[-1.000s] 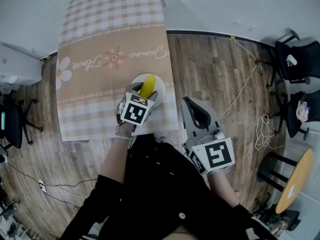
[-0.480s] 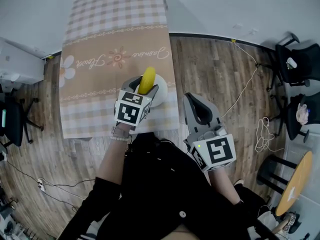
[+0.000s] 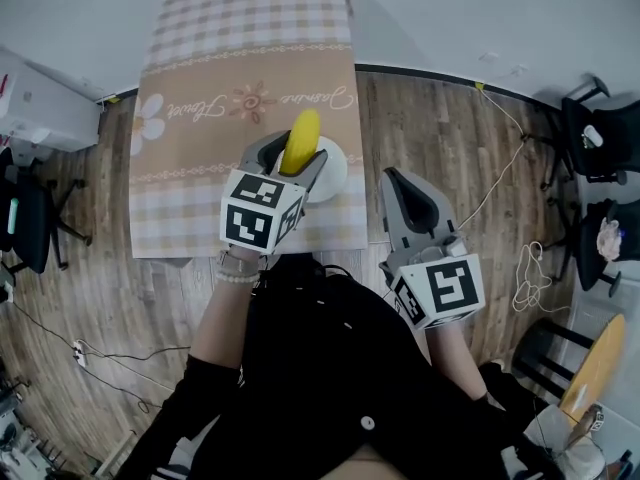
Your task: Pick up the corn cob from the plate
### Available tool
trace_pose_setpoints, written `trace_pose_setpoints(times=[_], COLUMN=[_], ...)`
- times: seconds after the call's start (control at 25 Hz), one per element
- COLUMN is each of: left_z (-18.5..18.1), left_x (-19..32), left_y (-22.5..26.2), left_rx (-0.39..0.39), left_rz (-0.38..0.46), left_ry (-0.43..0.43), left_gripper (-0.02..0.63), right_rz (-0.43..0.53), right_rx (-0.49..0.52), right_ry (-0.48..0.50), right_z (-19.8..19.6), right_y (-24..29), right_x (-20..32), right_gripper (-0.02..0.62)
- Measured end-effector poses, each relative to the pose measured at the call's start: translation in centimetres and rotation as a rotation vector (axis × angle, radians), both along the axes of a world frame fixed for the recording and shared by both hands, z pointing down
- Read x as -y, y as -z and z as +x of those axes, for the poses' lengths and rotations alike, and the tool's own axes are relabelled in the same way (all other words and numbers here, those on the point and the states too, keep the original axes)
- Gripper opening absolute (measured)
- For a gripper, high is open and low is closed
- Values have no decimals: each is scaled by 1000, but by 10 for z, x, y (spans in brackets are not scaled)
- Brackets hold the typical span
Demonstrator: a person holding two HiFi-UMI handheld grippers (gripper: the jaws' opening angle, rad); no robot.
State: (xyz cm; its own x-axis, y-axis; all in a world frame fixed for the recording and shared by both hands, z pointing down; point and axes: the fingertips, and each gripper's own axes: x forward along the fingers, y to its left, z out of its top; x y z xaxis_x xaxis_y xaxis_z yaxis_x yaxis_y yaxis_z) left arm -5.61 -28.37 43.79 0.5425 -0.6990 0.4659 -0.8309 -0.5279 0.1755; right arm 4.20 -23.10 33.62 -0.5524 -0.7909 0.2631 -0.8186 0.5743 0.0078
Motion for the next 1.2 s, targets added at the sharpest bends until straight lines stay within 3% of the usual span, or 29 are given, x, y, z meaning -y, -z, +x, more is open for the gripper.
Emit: trace_pose_setpoints(times=[0.44, 0.88, 1.2], left_z=[-15, -33, -37], left_x=[-16, -36, -48], left_y=[62, 102, 114], left_rx=[-127, -168, -144], left_rz=[75, 141, 185], left_ry=[42, 73, 72], left_gripper=[264, 264, 264], right_rz=[42, 67, 81], right_rx=[4, -2, 1], right_ry=[30, 37, 28], right_z=[-9, -7, -7], right_y=[14, 21, 25], right_x=[0, -1, -2], right_gripper=[41, 41, 41])
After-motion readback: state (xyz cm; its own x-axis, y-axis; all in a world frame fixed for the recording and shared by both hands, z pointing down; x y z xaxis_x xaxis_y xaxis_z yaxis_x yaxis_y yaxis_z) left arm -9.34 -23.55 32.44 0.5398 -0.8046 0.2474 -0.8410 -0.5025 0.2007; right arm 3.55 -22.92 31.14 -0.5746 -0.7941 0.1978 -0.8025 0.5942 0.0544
